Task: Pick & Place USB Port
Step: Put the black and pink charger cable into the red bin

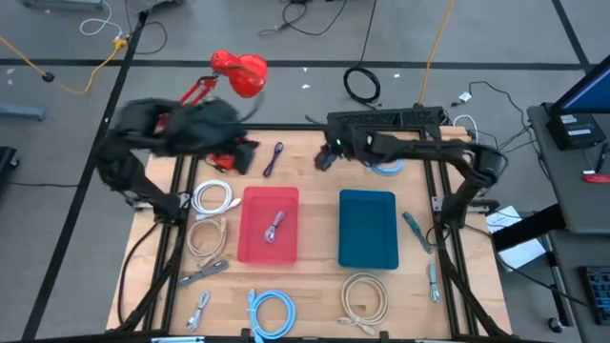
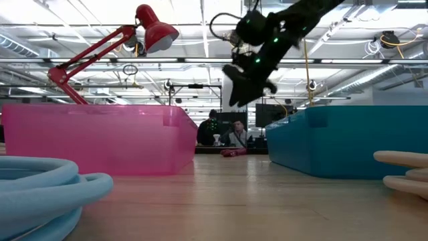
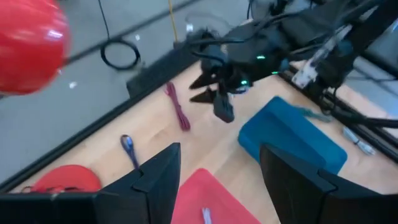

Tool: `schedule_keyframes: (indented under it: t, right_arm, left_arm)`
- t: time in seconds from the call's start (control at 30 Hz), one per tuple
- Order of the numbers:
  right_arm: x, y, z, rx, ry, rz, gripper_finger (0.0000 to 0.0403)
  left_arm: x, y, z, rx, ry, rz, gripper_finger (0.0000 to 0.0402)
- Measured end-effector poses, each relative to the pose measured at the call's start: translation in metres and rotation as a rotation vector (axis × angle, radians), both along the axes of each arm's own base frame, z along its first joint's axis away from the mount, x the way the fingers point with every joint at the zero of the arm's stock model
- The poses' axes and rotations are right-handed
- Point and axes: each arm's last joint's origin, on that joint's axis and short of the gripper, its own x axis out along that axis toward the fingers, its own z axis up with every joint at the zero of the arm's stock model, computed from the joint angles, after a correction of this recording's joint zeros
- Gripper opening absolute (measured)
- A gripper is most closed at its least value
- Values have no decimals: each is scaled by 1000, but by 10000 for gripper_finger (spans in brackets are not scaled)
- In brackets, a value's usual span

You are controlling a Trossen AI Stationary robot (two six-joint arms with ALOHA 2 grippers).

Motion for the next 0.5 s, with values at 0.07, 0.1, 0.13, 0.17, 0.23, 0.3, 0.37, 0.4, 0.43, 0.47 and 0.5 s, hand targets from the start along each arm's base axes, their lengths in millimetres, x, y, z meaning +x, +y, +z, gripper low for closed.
schedule_keyframes:
  t: [0.07,0.1,0.13,0.17,0.23,0.3,0.37,0.4,0.43,0.47,0.5]
  right_arm:
    - [5,-12,-5,68,24,23,135]
    - [12,-17,-8,86,32,32,127]
    - [18,-21,-11,96,46,42,118]
    - [24,-24,-15,104,84,53,107]
    - [38,-30,-16,103,130,74,81]
    - [54,-37,-12,97,125,78,42]
    - [65,-41,-11,107,148,78,11]
    - [69,-44,-10,102,157,70,8]
    - [73,-46,-9,88,164,53,6]
    - [74,-48,-8,80,182,35,3]
    - [73,-50,-8,77,205,18,1]
  left_arm:
    - [-9,-8,3,21,-15,21,223]
    - [-14,-11,4,26,-24,30,223]
    - [-16,-14,5,25,-35,30,223]
    - [-16,-17,5,25,-42,27,223]
    - [-19,-21,6,35,-53,23,223]
    - [-25,-23,9,38,-69,15,223]
    - [-32,-21,12,37,-89,20,223]
    - [-33,-21,12,33,-93,25,223]
    - [-32,-21,12,30,-95,30,223]
    - [-32,-22,12,27,-95,29,223]
    - [-32,-23,11,24,-94,21,223]
